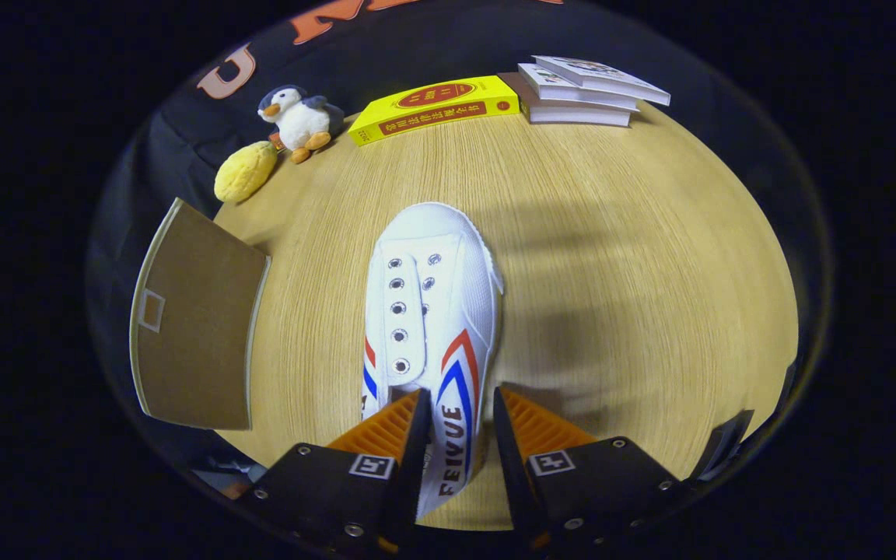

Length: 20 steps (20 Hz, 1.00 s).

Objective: Open the storage box then place both shoes into the box .Put the left shoe in first, then the right shoe, with the right side of both shoes facing outward in a uniform manner.

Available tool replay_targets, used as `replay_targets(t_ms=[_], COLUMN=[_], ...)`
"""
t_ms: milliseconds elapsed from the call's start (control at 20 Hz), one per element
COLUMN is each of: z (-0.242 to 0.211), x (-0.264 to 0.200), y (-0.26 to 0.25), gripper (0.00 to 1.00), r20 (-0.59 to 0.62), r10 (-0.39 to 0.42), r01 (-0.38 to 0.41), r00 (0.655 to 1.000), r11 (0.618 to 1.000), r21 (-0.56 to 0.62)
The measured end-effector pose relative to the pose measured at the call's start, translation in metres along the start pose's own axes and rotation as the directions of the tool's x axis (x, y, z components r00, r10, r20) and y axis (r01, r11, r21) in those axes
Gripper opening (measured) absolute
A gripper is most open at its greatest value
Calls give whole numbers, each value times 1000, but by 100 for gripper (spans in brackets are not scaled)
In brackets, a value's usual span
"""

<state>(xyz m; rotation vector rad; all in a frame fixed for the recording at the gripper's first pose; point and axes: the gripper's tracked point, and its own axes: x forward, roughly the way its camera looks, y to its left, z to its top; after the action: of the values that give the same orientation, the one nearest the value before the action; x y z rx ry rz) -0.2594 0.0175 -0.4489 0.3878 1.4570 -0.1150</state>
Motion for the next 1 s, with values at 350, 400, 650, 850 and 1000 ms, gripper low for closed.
replay_targets(t_ms=[350,400,650,850,1000], z=[4,2,15,33,47], x=[-3,-3,-12,-25,-44], y=[-3,1,7,28,44], gripper=[21,14,6,6,6], r20=[116,112,162,195,217], r10=[7,20,21,67,84], r01=[-21,-36,-51,-107,-123], r00=[993,993,987,978,973], r11=[992,989,982,974,977], r21=[121,145,183,200,173])
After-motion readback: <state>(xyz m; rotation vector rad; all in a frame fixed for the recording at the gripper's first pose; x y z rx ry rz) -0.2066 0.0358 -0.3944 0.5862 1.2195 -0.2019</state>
